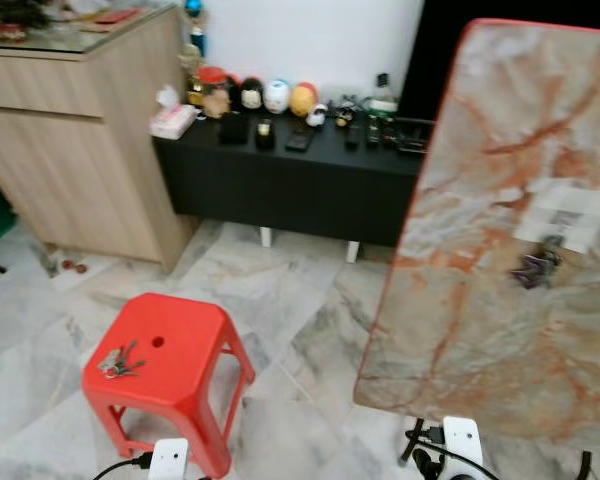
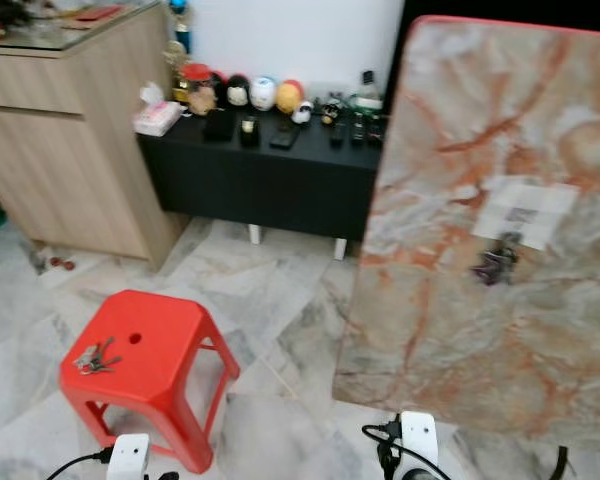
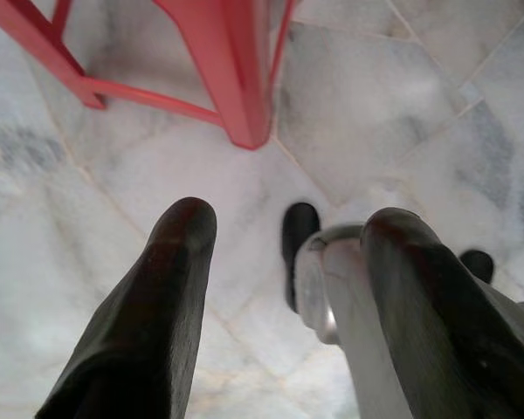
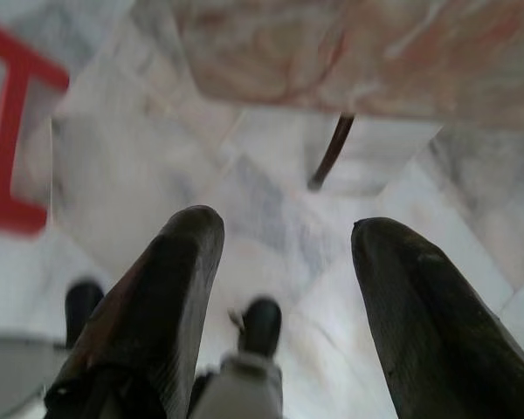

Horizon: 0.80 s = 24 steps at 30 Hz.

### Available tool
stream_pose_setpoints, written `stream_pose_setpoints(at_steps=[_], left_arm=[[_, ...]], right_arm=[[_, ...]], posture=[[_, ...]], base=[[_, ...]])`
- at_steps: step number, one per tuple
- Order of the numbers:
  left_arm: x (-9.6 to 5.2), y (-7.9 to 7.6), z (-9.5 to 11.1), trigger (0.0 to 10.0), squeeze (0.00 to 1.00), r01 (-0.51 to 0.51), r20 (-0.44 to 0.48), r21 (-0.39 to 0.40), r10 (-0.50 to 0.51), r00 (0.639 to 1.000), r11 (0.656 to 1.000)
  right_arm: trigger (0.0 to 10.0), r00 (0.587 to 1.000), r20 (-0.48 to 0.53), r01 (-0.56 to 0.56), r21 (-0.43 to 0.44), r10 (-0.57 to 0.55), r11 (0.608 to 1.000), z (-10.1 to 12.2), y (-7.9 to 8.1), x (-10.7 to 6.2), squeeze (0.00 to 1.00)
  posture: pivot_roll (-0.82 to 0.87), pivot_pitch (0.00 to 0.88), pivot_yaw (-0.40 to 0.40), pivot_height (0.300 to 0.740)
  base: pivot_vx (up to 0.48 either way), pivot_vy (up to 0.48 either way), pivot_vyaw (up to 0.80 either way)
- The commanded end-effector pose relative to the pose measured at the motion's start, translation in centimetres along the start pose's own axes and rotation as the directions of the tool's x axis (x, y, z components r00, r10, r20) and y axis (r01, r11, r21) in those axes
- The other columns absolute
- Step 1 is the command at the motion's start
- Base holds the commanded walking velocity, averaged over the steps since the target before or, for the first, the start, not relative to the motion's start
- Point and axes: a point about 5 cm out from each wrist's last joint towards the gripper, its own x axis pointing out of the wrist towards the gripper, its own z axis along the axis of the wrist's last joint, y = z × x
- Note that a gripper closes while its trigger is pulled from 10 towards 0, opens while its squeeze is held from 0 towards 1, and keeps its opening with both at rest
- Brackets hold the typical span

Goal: Hang keys on a hook

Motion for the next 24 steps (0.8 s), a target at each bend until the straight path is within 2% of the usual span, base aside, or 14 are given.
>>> stream_pose_setpoints(at_steps=[1, 3, 12, 24], left_arm=[[0.0, -0.3, -0.4, 10.0, 0.00, 0.011, -0.023, 0.003, -0.011, 1.000, 1.000], [0.0, -0.3, -0.4, 10.0, 0.00, 0.016, -0.025, 0.006, -0.015, 1.000, 1.000], [0.0, -0.1, -0.4, 10.0, 0.00, 0.017, -0.026, 0.017, -0.016, 1.000, 1.000], [0.1, -0.1, 0.0, 10.0, 0.00, 0.016, -0.016, 0.014, -0.016, 1.000, 1.000]], right_arm=[[10.0, 0.999, -0.025, 0.032, 0.028, -0.031, 0.999, -0.6, -0.8, -0.2, 0.00], [10.0, 0.999, -0.034, 0.010, 0.004, -0.010, 1.000, -1.2, -0.3, -0.2, 0.00], [10.0, 0.998, -0.062, 0.026, 0.030, -0.024, 0.999, -2.7, -0.3, -0.5, 0.00], [10.0, 0.998, -0.060, 0.037, 0.022, -0.036, 0.999, -2.5, -0.7, -0.6, 0.00]], posture=[[0.03, 0.000, -0.055, 0.740], [0.03, 0.000, -0.053, 0.740], [0.03, 0.000, -0.040, 0.740], [0.04, 0.000, -0.040, 0.740]], base=[[0.000, 0.368, 0.00], [0.000, 0.371, 0.00], [0.000, 0.401, 0.00], [0.000, 0.444, 0.00]])
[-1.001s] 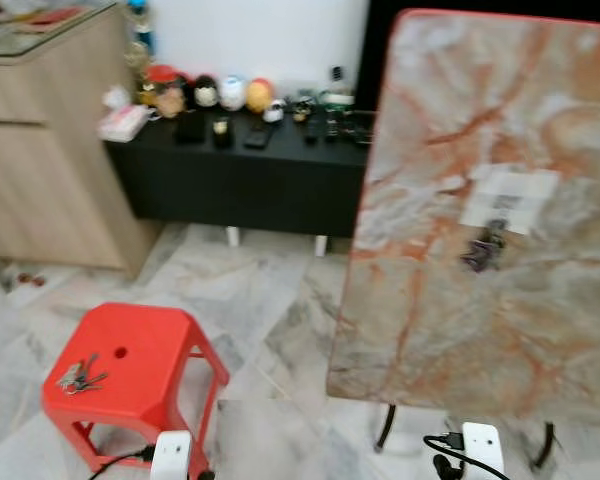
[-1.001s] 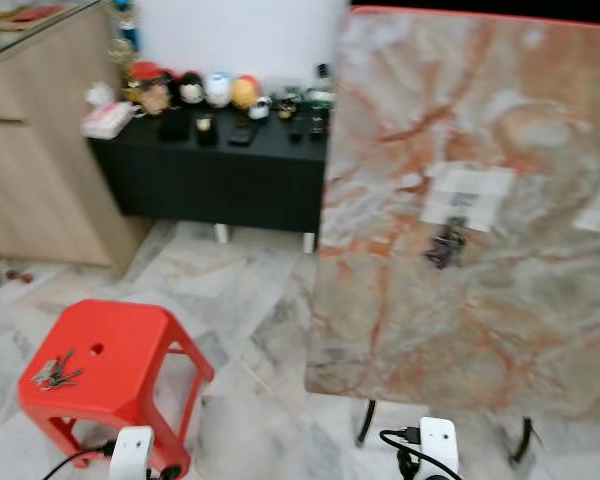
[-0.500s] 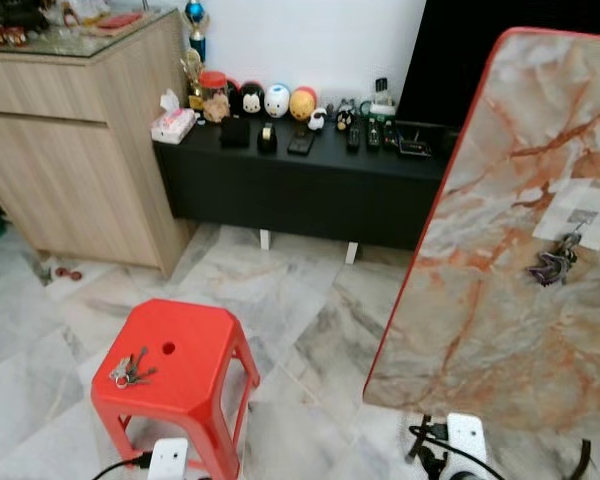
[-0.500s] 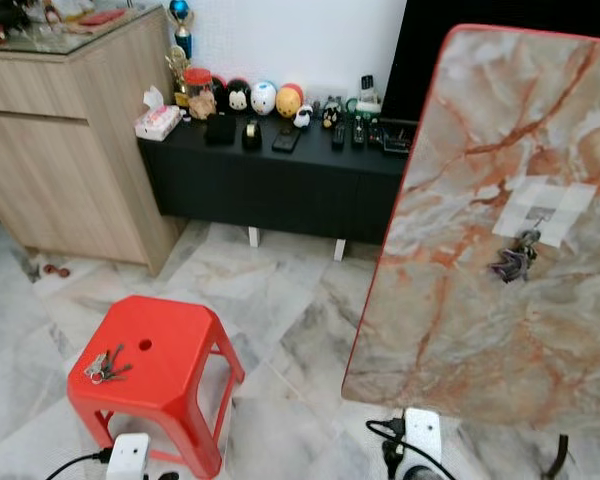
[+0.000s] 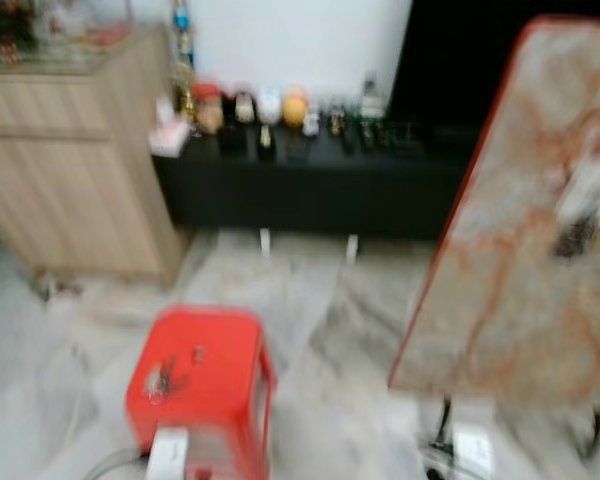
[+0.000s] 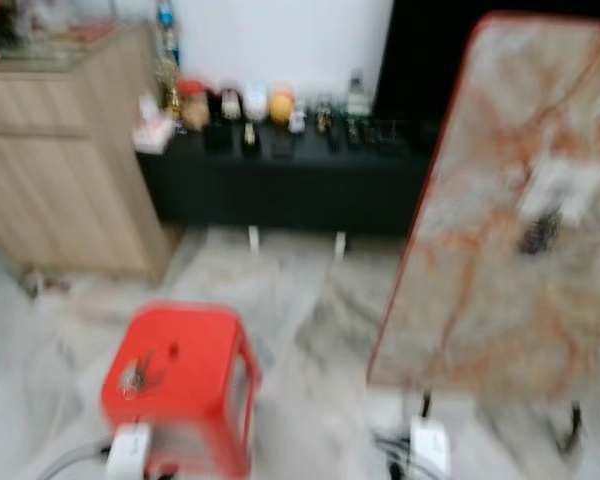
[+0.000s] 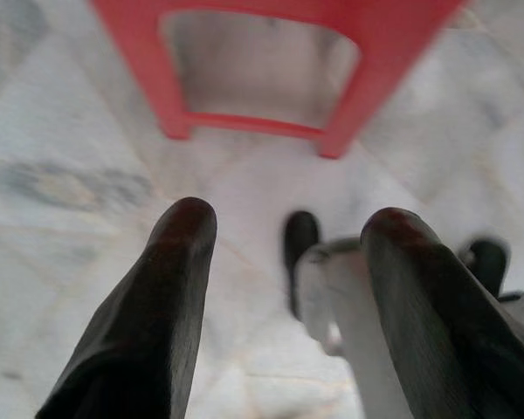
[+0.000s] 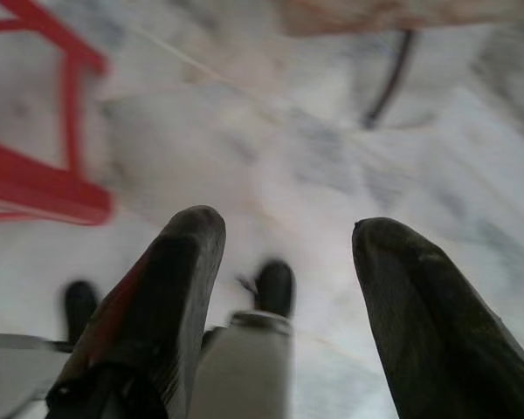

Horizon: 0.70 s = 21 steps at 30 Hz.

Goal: Hang keys on a hook

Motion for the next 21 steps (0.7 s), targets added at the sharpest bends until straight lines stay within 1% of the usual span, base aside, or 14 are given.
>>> stream_pose_setpoints(at_steps=[1, 6, 9, 10, 11, 18, 21], left_arm=[[0.17, -0.90, 0.26, 10.0, 0.00, 0.020, 0.004, 0.004, -0.020, 1.000, 1.000], [0.20, -0.92, 0.39, 10.0, 0.00, 0.018, 0.009, -0.011, -0.018, 1.000, 1.000], [0.20, -0.93, 0.41, 10.0, 0.00, 0.018, 0.009, -0.014, -0.018, 1.000, 1.000], [0.20, -0.91, 0.40, 10.0, 0.00, 0.019, 0.008, -0.013, -0.018, 1.000, 1.000], [0.20, -0.90, 0.41, 10.0, 0.00, 0.019, 0.008, -0.013, -0.019, 1.000, 1.000], [0.23, -0.82, 0.56, 10.0, 0.00, 0.014, 0.013, -0.019, -0.013, 1.000, 1.000], [0.24, -0.74, 0.66, 10.0, 0.00, 0.012, 0.015, -0.020, -0.012, 1.000, 1.000]], right_arm=[[10.0, 0.999, 0.003, 0.040, -0.007, -0.040, 0.999, 0.09, -1.48, -0.15, 0.00], [10.0, 0.999, 0.009, 0.047, 0.004, -0.047, 0.999, 0.32, -1.66, -0.14, 0.00], [10.0, 0.999, 0.016, 0.048, -0.019, -0.048, 0.999, 0.52, -1.73, -0.12, 0.00], [10.0, 0.998, 0.028, 0.063, 0.012, -0.064, 0.998, 0.72, -1.95, -0.13, 0.00], [10.0, 0.997, 0.032, 0.068, 0.023, -0.068, 0.997, 0.79, -2.02, -0.13, 0.00], [10.0, 0.998, 0.033, 0.061, 0.013, -0.061, 0.998, 0.98, -1.87, -0.08, 0.00], [10.0, 0.997, 0.036, 0.064, 0.033, -0.065, 0.997, 1.01, -1.83, -0.07, 0.00]], posture=[[0.04, 0.000, -0.040, 0.740], [0.04, 0.000, -0.041, 0.740], [0.03, 0.000, -0.038, 0.740], [0.03, 0.000, -0.037, 0.740], [0.03, 0.000, -0.037, 0.740], [0.04, 0.000, -0.040, 0.740], [0.04, 0.000, -0.038, 0.740]], base=[[0.000, 0.394, 0.00], [0.000, 0.395, 0.00], [0.000, 0.403, 0.00], [0.000, 0.416, 0.00], [0.000, 0.416, 0.00], [0.000, 0.414, 0.00], [0.000, 0.412, 0.00]])
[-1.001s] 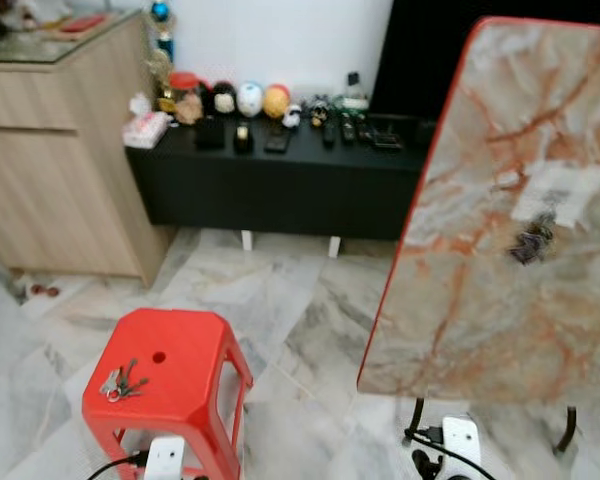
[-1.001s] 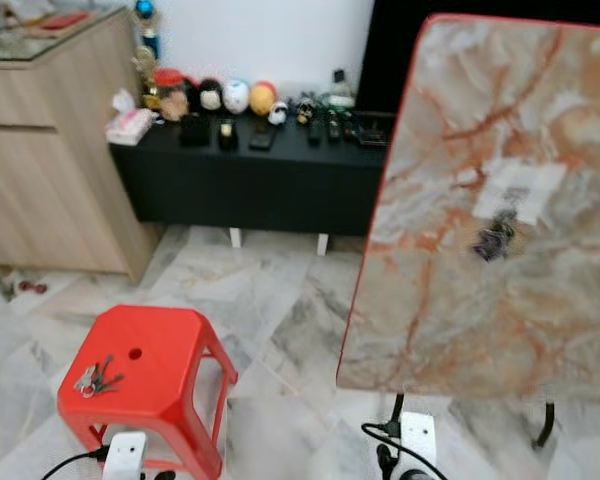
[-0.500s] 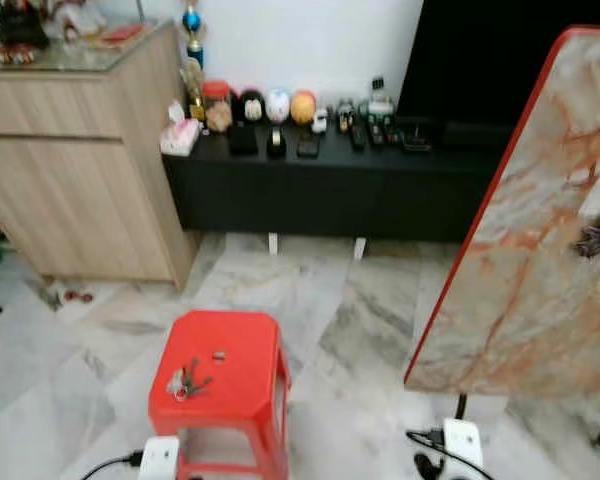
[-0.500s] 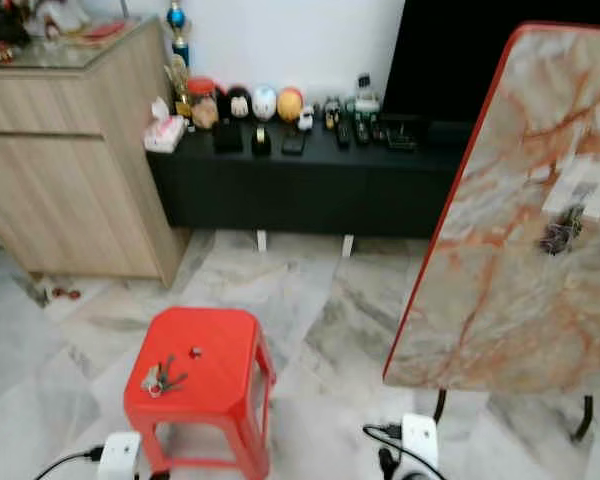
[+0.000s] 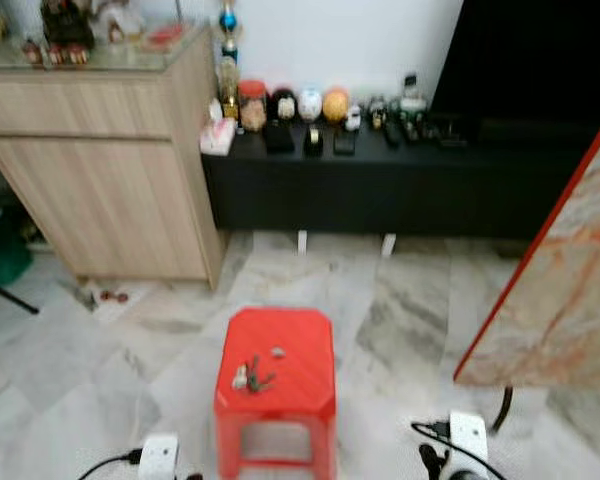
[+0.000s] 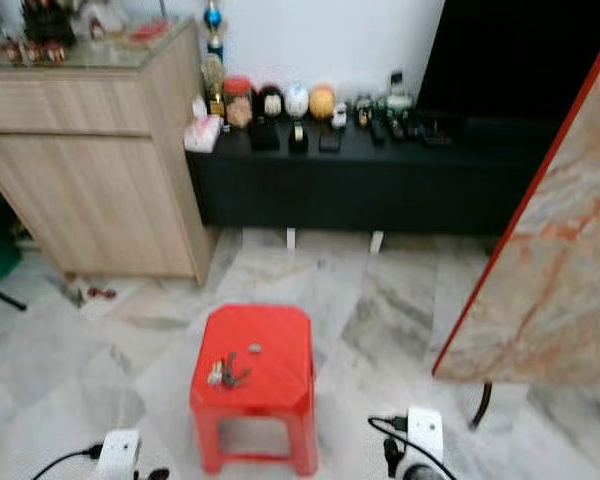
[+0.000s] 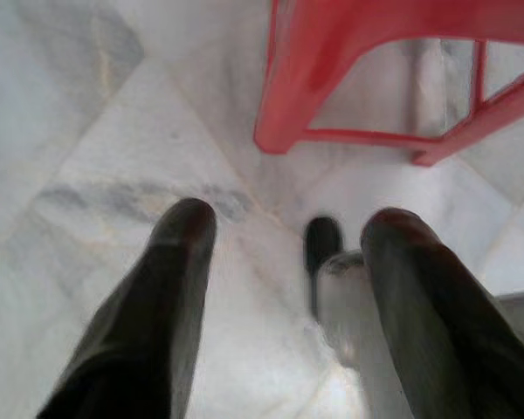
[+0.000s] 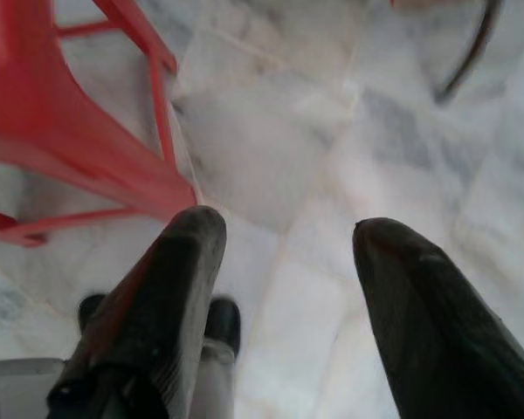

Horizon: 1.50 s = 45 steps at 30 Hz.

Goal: Hang keys on a hook

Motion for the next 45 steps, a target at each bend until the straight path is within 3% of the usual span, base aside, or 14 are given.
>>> stream_pose_setpoints(at_steps=[1, 22, 36, 45], left_arm=[[-0.1, 0.9, 0.0, 10.0, 0.00, -0.025, -0.005, 0.001, 0.025, 1.000, 1.000], [-0.1, 0.8, 0.1, 10.0, 0.00, -0.029, -0.001, -0.003, 0.029, 1.000, 1.000], [-0.1, 0.8, 0.0, 10.0, 0.00, -0.023, 0.004, 0.009, 0.023, 1.000, 1.000], [-0.1, 0.6, 0.1, 10.0, 0.00, -0.008, 0.007, 0.086, 0.007, 1.000, 0.996]], right_arm=[[10.0, 1.000, 0.015, -0.012, 0.022, 0.012, 1.000, 0.4, 0.6, 0.1, 0.00], [10.0, 0.999, 0.045, -0.018, 0.020, 0.018, 1.000, 1.2, 1.0, 0.2, 0.00], [10.0, 0.999, 0.035, 0.001, 0.014, -0.002, 1.000, 0.9, 1.0, 0.2, 0.00], [10.0, 1.000, 0.024, 0.006, 0.023, -0.007, 1.000, 0.2, 0.7, 0.1, 0.00]], posture=[[0.04, 0.000, -0.037, 0.740], [0.04, 0.000, -0.041, 0.740], [0.05, 0.000, -0.038, 0.740], [0.05, 0.000, -0.035, 0.740]], base=[[0.000, 0.412, 0.00], [0.000, 0.409, 0.00], [0.000, 0.000, 0.00], [0.000, -0.060, 0.00]])
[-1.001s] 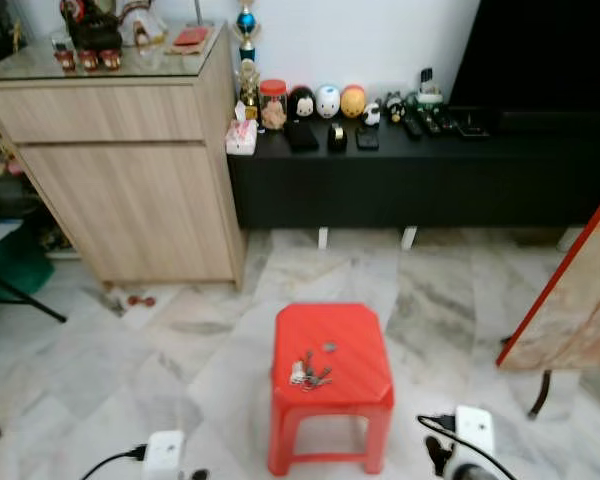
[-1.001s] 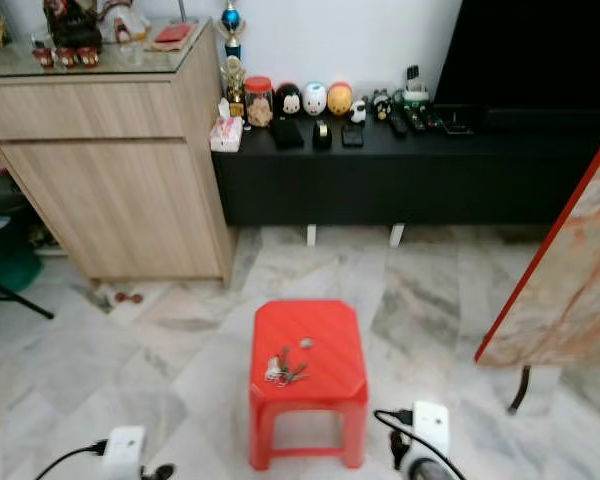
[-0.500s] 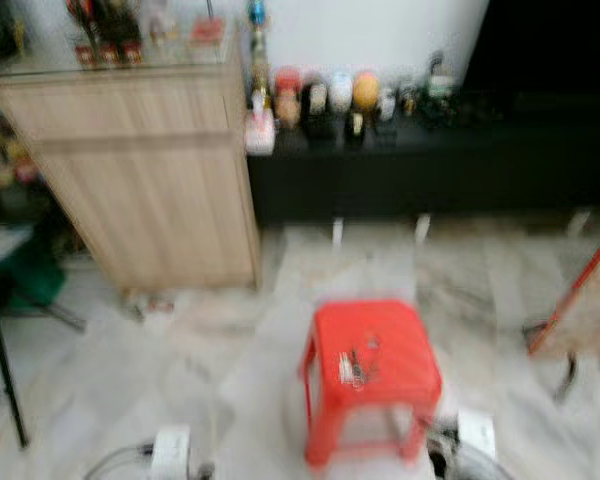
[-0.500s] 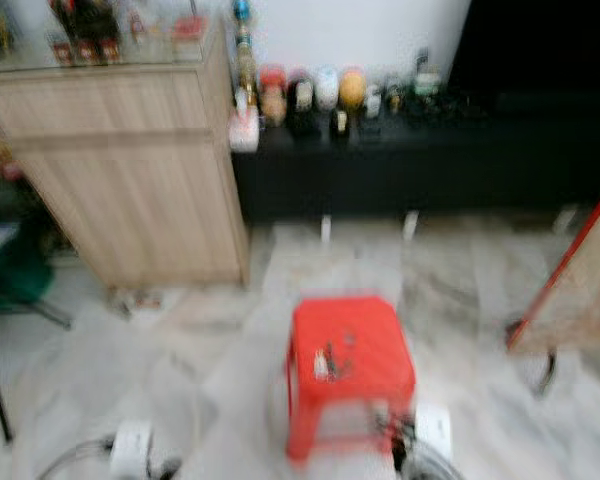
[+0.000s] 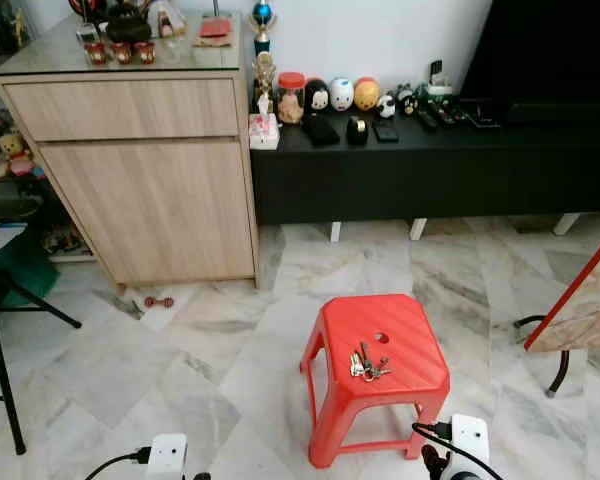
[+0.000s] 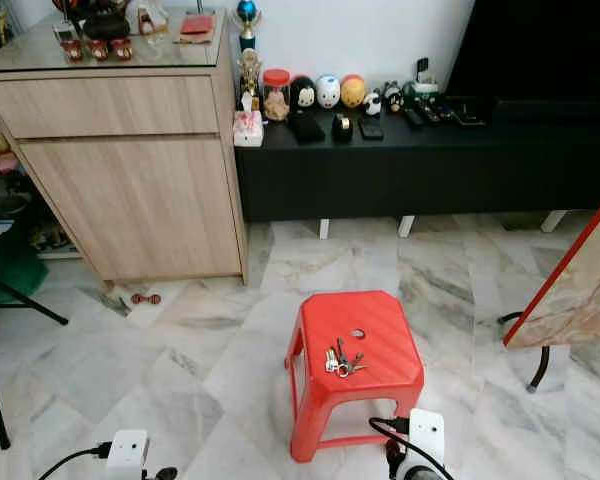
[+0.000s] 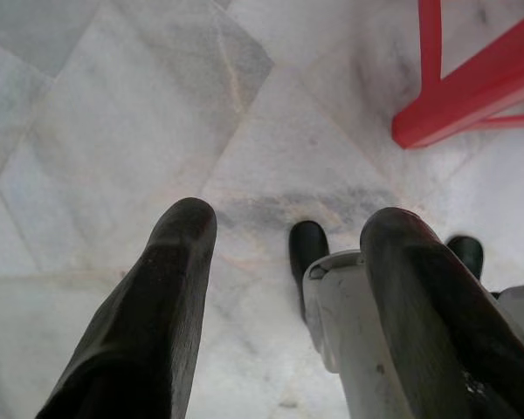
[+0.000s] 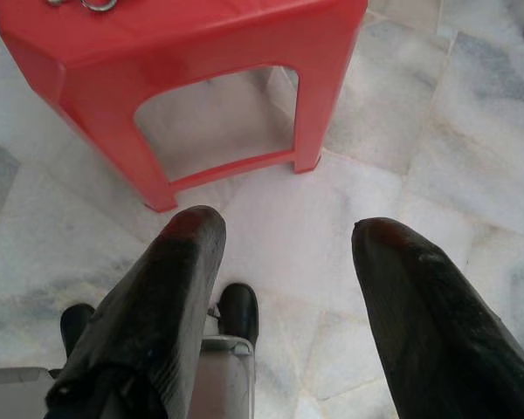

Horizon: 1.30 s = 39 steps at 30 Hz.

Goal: Hang keys on a hook

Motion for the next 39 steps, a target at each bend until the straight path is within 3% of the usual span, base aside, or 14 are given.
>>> stream_pose_setpoints(at_steps=[1, 13, 39], left_arm=[[0.0, -0.2, -0.1, 10.0, 0.00, 0.010, -0.007, 0.019, -0.010, 1.000, 1.000], [0.0, -0.2, 0.1, 10.0, 0.00, 0.007, 0.004, 0.018, -0.007, 1.000, 1.000], [0.1, -0.4, 0.3, 10.0, 0.00, 0.001, 0.012, 0.003, -0.001, 1.000, 1.000]], right_arm=[[10.0, 1.000, 0.002, 0.018, 0.012, -0.018, 1.000, -0.2, -0.6, -0.1, 0.00], [10.0, 1.000, -0.002, 0.027, 0.015, -0.027, 1.000, -0.3, -1.1, -0.2, 0.00], [10.0, 0.999, -0.017, 0.041, 0.013, -0.041, 0.999, -0.8, -1.7, -0.3, 0.00]], posture=[[0.05, 0.000, -0.035, 0.740], [0.05, 0.000, -0.042, 0.740], [0.05, 0.000, -0.052, 0.740]], base=[[0.000, -0.274, 0.00], [0.000, -0.270, 0.00], [0.000, 0.000, 0.00]])
